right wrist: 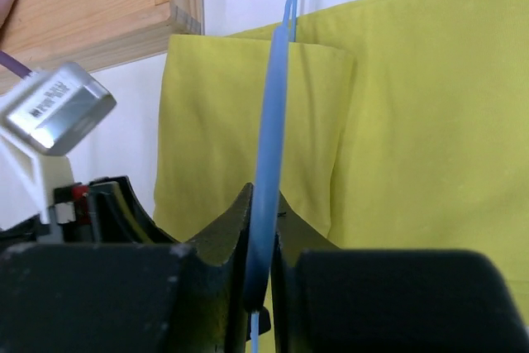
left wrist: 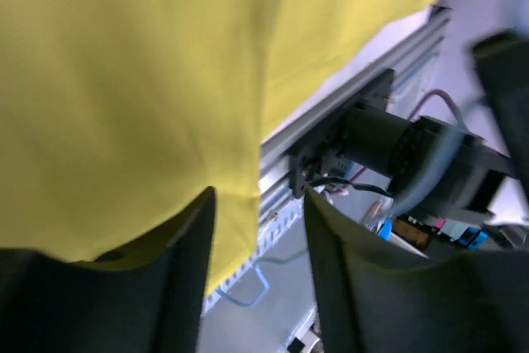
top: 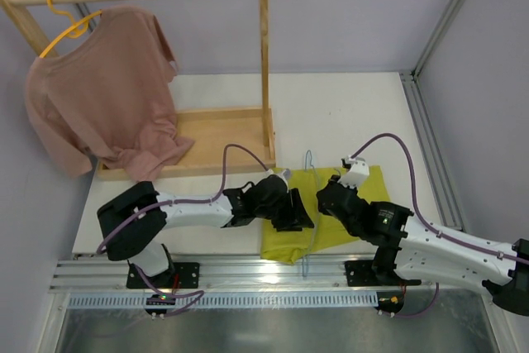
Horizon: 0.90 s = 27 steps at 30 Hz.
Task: Place the trousers on the hanger
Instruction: Place trousers on hanger
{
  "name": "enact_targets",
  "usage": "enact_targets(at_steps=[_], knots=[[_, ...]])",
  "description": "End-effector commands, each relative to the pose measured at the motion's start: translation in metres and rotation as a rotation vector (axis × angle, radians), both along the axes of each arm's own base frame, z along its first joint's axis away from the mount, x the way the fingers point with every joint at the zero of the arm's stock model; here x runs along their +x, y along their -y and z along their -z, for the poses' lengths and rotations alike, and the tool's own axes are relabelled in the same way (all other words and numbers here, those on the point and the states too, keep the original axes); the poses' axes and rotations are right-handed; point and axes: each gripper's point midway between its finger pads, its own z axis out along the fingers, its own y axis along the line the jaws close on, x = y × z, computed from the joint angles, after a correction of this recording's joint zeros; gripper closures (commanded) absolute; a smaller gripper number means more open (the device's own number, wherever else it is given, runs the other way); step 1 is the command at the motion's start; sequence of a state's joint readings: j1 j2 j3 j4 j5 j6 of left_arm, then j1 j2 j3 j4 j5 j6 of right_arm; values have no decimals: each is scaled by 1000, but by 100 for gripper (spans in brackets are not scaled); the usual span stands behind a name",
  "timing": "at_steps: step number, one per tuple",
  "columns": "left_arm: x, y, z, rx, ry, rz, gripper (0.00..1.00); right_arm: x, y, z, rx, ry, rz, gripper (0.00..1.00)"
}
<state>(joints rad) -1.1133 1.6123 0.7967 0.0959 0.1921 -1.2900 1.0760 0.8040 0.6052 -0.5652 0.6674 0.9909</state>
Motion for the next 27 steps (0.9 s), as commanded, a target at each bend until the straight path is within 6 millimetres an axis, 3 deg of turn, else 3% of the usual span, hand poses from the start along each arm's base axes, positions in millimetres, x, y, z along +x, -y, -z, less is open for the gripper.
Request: enact_targets(at_steps=[1,8,15,23,27], knots=[[21,1,-42,-88,162,27,48,4,-9,-32,84,43,-1,86],[34,-25,-64,-123,295,30,39,5,-15,-40,101,42,-12,74],[19,-16,-70,-202,324,148,36,9,-28,-45,132,41,-23,73],[21,-8,-82,-227,360,148,32,11,-35,-47,135,41,-31,74],[19,0,-75,-215,347,158,32,12,-39,-51,144,43,-36,74]])
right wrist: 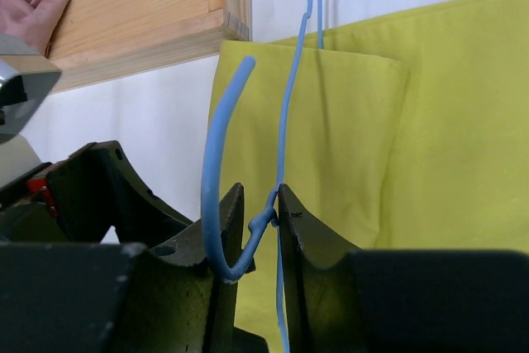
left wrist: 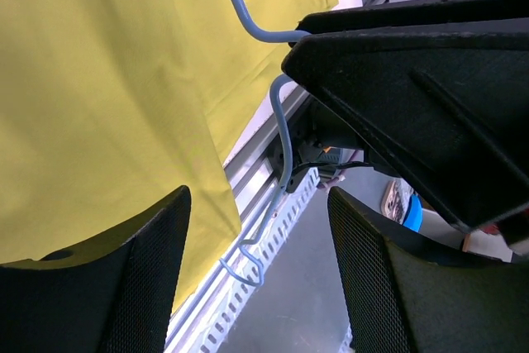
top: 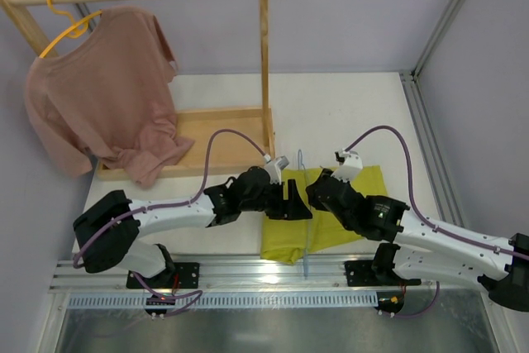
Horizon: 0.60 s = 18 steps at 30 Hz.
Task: Place the trousers on the hanger
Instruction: Place trousers on hanger
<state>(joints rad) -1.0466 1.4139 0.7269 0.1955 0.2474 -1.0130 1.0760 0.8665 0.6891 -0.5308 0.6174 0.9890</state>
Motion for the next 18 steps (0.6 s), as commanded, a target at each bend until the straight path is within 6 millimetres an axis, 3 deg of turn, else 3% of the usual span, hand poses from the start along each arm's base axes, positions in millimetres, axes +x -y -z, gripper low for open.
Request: enact_targets(at_steps=[1,7,16,18], knots=[[1,18,-14,-50,38,29,32,8,-14,-30,86,46,2,74],[5,26,-8,-56,1,8,37,8,-15,-28,90,42,5,74],[11,41,-24,-154,-39,-25,41,6,-12,-22,103,27,24,74],[11,42,-25,-164,-49,-27,46,6,-11,-22,101,25,28,74]])
